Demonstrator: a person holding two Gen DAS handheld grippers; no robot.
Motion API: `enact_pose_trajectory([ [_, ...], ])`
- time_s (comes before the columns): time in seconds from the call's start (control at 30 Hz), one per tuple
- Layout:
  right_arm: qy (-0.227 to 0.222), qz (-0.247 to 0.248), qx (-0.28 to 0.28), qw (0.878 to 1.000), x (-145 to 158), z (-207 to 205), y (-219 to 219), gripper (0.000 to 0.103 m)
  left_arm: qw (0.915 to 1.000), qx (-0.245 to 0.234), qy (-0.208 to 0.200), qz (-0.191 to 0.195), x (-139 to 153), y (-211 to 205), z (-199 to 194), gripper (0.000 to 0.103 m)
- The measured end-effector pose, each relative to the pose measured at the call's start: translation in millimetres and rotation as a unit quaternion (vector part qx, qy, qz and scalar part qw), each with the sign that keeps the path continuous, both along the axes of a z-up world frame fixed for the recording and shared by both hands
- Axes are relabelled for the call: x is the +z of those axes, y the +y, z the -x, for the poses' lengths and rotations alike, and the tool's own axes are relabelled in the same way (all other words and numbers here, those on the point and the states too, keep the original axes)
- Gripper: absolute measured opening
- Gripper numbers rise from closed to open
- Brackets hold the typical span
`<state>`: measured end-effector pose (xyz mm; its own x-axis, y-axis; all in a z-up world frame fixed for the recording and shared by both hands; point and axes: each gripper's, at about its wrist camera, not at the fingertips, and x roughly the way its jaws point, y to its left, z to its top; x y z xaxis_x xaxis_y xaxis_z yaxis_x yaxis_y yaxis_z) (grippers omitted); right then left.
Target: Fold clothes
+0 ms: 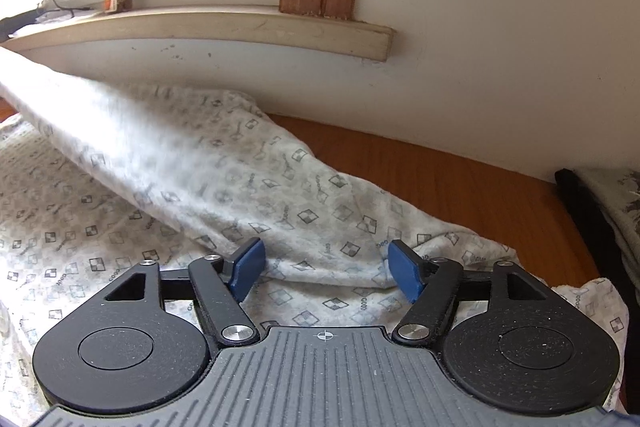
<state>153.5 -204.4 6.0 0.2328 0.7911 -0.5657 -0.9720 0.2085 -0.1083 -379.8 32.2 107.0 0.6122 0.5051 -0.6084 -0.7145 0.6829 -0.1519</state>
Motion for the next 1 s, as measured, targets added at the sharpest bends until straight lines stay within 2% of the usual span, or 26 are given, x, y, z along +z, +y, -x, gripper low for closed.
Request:
enact_pose_trajectory([
  [0.07,0.002,0.000,-0.001,1.000,-1,-1,0,0.069,0.9984,0.011,0.055,0.003,-18,1,-1,0.043],
  [0.13,0.000,0.000,-0.001,1.000,-1,0,1,0.070,0.9977,0.013,0.064,0.018,-37,0,6,0.043],
  [0.27,0.001,0.000,-0.002,1.000,-2,-1,1,0.070,0.9980,0.021,0.045,0.040,-57,-4,19,0.052],
  [0.4,0.001,0.000,-0.002,1.000,-1,-1,1,0.070,0.9986,0.029,0.030,0.032,-59,-4,18,0.066],
  [0.5,0.001,0.000,-0.003,1.000,-1,-1,1,0.070,0.9982,0.039,0.000,0.045,-60,13,12,0.069],
  [0.57,0.001,0.000,-0.003,1.000,-1,-1,1,0.071,0.9959,0.049,-0.024,0.072,-64,32,7,0.069],
  [0.63,0.001,0.000,-0.003,1.000,-1,-1,1,0.071,0.9925,0.060,-0.042,0.098,-71,47,3,0.065],
  [0.67,0.000,0.000,-0.003,1.000,-1,-1,1,0.071,0.9919,0.059,-0.048,0.102,-73,51,0,0.052],
  [0.7,0.000,0.000,-0.003,1.000,-1,-1,1,0.071,0.9919,0.053,-0.052,0.103,-74,52,-3,0.024],
  [0.73,0.000,0.000,-0.003,1.000,-1,-1,2,0.071,0.9928,0.047,-0.053,0.097,-72,51,-6,0.007],
  [0.8,0.000,0.000,-0.003,1.000,-2,-1,2,0.071,0.9975,0.044,-0.048,0.029,-55,34,-9,0.007],
  [0.87,0.000,0.000,-0.003,1.000,-2,-1,2,0.071,0.9966,0.045,-0.058,-0.037,-34,10,-6,0.007],
  [0.93,-0.001,0.000,-0.003,1.000,-2,-1,2,0.071,0.9965,0.045,-0.048,-0.052,-29,0,-5,0.011],
  [0.97,-0.002,0.000,-0.003,1.000,-2,-1,2,0.071,0.9981,0.044,-0.027,-0.034,-34,4,-5,0.020],
  [1.0,-0.002,0.000,-0.003,1.000,-2,-1,2,0.071,0.9987,0.050,0.009,-0.006,-46,14,-7,0.045],
])
